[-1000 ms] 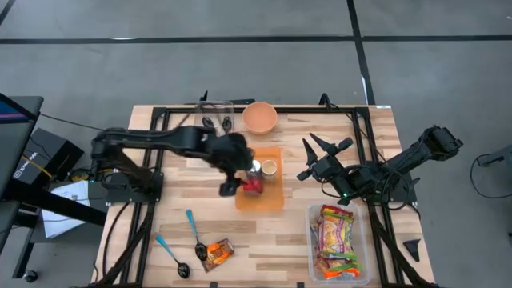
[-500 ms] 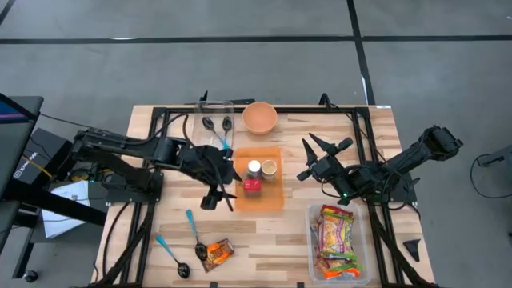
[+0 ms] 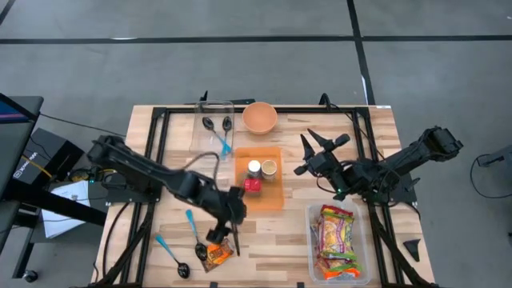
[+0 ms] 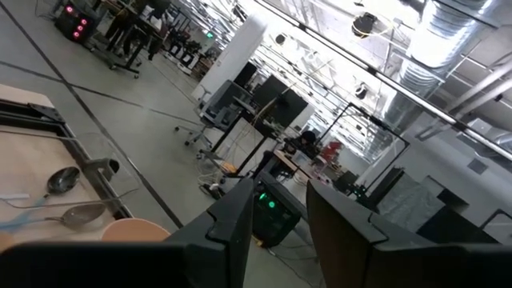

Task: Pick & Place Food Item
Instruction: Put the orange seasoning pack into the orange bin

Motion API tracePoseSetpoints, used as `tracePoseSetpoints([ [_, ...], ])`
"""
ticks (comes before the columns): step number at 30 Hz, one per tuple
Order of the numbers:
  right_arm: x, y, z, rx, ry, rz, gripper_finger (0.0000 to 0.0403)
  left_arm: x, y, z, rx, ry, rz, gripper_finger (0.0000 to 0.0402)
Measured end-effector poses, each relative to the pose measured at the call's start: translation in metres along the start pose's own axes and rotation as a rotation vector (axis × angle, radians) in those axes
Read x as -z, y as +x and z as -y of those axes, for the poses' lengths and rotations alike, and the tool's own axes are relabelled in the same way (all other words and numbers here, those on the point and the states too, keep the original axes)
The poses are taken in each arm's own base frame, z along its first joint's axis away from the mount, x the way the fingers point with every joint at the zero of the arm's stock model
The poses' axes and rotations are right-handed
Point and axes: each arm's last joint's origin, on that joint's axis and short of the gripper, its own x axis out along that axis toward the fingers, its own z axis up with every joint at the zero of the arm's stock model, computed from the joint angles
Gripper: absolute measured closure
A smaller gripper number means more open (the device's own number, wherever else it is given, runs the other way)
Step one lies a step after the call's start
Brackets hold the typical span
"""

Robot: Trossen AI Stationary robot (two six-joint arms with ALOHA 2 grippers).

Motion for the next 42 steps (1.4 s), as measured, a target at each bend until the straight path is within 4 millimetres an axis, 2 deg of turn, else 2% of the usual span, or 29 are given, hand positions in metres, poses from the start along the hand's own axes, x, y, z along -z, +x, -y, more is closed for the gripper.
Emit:
tracePoseSetpoints([
  [10, -0.004, -0.008, -0.001, -0.027, 0.013, 0.023, 0.0288, 0.022, 0.067, 0.011, 0.216, -0.089, -0.248, 0.0151],
  [14, -0.006, -0.009, 0.0, -0.031, 0.018, 0.027, 0.0288, 0.027, 0.083, 0.011, 0.313, -0.108, -0.291, 0.0151],
  [19, -0.006, -0.009, 0.0, -0.032, 0.017, 0.027, 0.0288, 0.032, 0.088, 0.008, 0.359, -0.103, -0.29, 0.0151],
  [27, -0.006, -0.009, -0.001, -0.031, 0.014, 0.025, 0.0288, 0.054, 0.104, -0.002, 0.438, -0.15, -0.214, 0.0151],
  [42, -0.006, -0.009, 0.0, -0.031, 0.014, 0.024, 0.0288, 0.09, 0.119, -0.008, 0.447, -0.151, -0.173, 0.0157],
])
